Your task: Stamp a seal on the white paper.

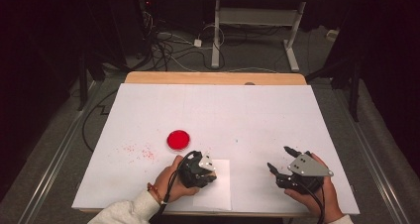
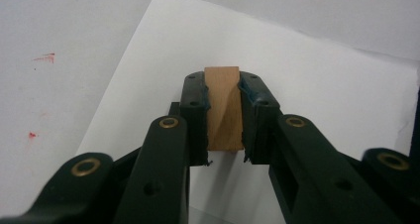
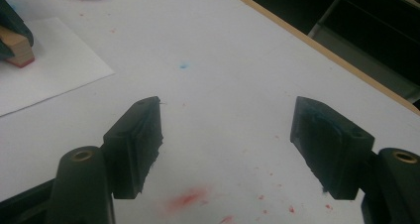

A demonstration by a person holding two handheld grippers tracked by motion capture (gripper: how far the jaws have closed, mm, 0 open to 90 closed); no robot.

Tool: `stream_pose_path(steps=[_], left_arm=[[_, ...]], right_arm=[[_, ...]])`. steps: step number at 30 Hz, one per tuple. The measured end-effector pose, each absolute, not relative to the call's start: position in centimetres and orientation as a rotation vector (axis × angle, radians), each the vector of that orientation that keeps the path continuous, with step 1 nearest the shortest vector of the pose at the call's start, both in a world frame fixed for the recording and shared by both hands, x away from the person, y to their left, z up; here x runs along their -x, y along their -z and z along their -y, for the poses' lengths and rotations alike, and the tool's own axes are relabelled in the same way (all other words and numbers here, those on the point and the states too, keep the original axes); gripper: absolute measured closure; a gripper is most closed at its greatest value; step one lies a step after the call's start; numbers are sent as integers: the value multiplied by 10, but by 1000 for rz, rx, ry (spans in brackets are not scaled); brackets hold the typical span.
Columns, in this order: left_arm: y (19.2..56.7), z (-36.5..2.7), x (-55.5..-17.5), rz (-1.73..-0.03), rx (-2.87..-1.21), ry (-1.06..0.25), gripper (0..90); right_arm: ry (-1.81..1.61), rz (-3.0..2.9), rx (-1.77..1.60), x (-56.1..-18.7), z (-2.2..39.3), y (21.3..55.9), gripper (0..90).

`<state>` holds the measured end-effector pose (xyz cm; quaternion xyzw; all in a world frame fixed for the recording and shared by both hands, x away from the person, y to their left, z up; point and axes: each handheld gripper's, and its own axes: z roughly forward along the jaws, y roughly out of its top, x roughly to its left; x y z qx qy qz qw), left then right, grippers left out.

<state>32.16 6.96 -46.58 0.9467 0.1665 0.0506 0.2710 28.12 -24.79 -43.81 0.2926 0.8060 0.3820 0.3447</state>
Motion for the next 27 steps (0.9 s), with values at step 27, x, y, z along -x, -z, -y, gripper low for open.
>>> stream_pose_path(steps=[27], left_arm=[[444,-74,-322,-430,-2483,-149,736]], right_arm=[[-994,-2090,-758,-281,251,437,283]])
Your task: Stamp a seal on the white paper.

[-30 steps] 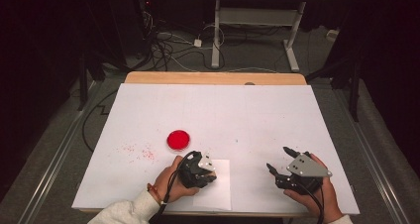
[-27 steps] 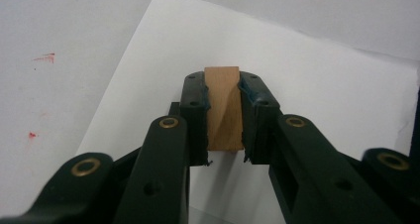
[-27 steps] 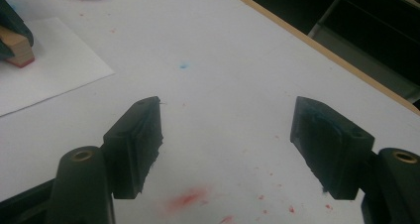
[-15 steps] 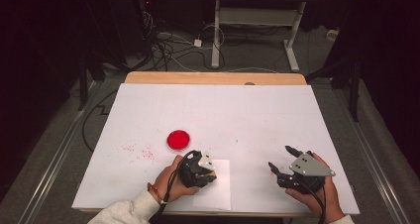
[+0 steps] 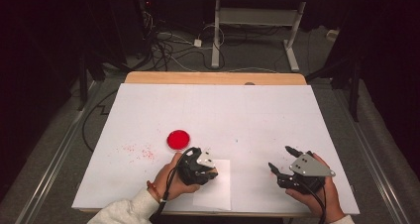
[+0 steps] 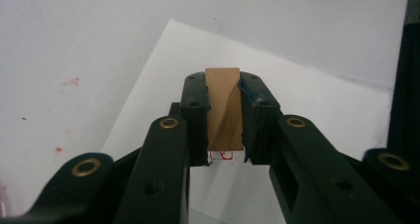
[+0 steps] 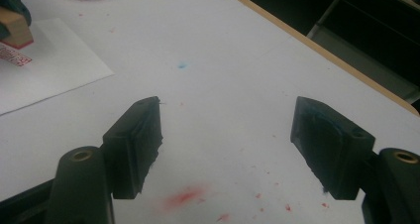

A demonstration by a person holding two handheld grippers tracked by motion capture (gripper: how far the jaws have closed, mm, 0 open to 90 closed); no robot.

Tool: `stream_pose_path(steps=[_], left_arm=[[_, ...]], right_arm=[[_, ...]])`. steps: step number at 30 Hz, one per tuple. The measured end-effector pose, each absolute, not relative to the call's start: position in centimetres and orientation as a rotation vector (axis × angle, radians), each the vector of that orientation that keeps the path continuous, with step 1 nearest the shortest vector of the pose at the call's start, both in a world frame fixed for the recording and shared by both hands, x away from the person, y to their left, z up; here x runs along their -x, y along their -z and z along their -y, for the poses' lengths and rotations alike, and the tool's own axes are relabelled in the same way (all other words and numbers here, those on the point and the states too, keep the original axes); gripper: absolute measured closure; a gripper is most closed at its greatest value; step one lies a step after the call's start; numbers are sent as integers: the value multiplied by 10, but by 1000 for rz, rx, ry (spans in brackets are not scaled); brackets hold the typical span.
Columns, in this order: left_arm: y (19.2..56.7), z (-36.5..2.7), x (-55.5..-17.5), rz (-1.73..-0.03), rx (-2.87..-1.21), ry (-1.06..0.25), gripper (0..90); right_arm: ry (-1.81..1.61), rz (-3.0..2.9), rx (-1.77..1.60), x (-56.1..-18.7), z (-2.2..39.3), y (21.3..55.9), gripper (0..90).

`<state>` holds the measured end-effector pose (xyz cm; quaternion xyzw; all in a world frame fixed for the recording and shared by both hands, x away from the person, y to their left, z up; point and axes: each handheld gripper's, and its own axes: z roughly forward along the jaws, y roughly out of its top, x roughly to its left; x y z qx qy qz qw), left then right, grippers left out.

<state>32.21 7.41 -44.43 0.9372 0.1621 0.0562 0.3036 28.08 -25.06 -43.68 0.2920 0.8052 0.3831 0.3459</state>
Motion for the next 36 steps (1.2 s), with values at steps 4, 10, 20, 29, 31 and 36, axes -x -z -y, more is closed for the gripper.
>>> stream_pose_path(steps=[4,10,20,29,31,36], left_arm=[[433,-81,-321,-432,-2446,-174,736],[421,-95,-321,-450,-2400,-193,736],[415,-106,-323,-470,-2379,-215,736],[414,-114,-327,-490,-2379,-238,736],[413,-116,-328,-494,-2375,-244,736],[410,-123,-330,-531,-2349,-259,736]], right_arm=[[-999,-2083,-756,-280,251,436,283],[-1002,-2081,-754,-280,251,435,283],[-1003,-2078,-761,-282,251,434,284],[-997,-2075,-766,-284,252,435,282],[-994,-2074,-767,-284,252,435,282],[-993,-2075,-767,-284,252,435,282]])
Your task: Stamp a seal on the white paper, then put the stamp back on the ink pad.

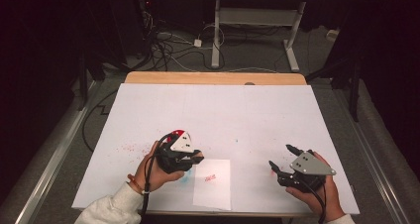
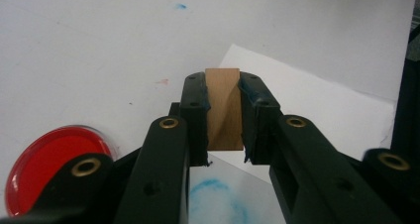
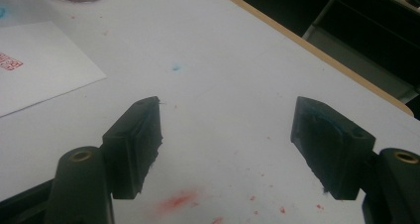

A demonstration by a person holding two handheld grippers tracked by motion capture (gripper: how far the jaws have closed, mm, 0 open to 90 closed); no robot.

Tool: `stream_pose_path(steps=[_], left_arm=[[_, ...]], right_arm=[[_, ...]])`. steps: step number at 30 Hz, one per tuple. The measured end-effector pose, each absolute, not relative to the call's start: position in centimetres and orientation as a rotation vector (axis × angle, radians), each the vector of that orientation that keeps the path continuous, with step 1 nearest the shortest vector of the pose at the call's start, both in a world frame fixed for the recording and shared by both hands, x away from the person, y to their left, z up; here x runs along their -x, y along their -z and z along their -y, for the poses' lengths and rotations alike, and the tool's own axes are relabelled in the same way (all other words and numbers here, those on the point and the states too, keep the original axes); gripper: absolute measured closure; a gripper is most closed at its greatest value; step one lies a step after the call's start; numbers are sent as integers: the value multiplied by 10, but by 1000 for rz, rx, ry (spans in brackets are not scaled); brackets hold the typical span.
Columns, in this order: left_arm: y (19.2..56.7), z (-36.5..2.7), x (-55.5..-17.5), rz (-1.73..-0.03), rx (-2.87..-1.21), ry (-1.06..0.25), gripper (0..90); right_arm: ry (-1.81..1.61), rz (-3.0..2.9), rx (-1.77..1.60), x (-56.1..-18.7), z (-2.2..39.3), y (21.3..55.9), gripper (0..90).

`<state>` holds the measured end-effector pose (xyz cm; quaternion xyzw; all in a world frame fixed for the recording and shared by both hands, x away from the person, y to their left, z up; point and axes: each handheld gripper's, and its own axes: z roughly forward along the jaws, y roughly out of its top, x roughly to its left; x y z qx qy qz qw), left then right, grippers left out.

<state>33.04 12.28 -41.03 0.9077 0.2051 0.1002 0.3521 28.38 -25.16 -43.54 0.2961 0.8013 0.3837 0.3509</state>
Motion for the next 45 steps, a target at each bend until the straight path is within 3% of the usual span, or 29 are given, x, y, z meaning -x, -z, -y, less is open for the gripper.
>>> stream_pose_path(steps=[28,45], left_arm=[[383,-175,-363,-732,-2276,-339,735],[412,-173,-405,-842,-2337,-244,733]], right_arm=[[-993,-2104,-746,-284,246,439,284],[-975,-2112,-751,-284,247,442,282]])
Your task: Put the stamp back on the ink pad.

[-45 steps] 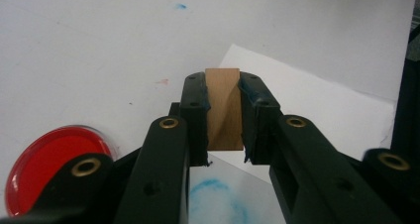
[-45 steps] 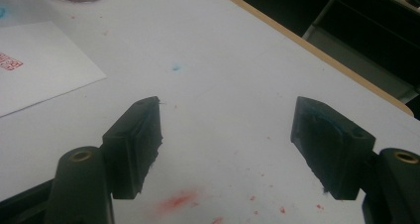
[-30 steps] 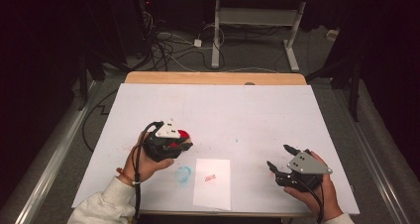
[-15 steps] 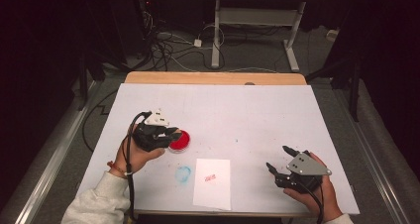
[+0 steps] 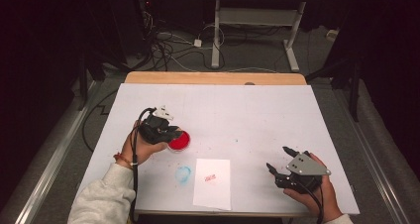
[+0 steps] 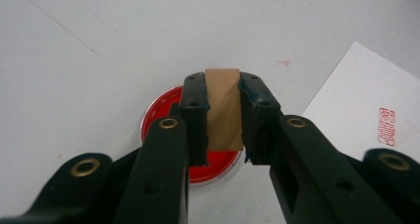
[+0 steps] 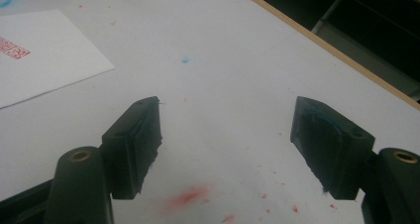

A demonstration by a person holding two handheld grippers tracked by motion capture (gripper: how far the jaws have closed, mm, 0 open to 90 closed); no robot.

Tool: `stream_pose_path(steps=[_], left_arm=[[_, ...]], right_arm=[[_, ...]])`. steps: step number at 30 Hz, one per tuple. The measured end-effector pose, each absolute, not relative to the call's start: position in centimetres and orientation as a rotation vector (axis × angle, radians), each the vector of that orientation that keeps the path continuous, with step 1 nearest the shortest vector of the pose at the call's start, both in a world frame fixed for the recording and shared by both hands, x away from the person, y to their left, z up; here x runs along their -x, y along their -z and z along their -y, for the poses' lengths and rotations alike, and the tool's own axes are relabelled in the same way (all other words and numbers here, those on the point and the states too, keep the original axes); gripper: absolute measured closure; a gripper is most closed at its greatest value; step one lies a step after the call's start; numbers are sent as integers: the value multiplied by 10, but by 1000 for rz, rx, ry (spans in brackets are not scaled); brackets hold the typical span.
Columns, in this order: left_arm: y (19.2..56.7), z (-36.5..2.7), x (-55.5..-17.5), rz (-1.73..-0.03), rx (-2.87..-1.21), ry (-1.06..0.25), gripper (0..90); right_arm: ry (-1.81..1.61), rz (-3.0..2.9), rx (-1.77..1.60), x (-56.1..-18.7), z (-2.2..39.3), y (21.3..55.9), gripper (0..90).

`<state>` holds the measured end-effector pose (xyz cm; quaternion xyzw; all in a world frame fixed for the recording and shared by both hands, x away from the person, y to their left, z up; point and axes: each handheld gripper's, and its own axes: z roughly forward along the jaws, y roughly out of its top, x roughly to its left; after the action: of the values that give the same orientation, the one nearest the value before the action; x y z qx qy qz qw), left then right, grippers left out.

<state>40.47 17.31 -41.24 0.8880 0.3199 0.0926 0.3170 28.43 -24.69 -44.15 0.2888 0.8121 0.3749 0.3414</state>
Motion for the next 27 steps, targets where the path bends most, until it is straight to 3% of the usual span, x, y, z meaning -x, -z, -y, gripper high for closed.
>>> stream_pose_path(steps=[27], left_arm=[[450,-168,-426,-917,-2435,-171,721]], right_arm=[[-932,-2123,-719,-282,247,442,285]])
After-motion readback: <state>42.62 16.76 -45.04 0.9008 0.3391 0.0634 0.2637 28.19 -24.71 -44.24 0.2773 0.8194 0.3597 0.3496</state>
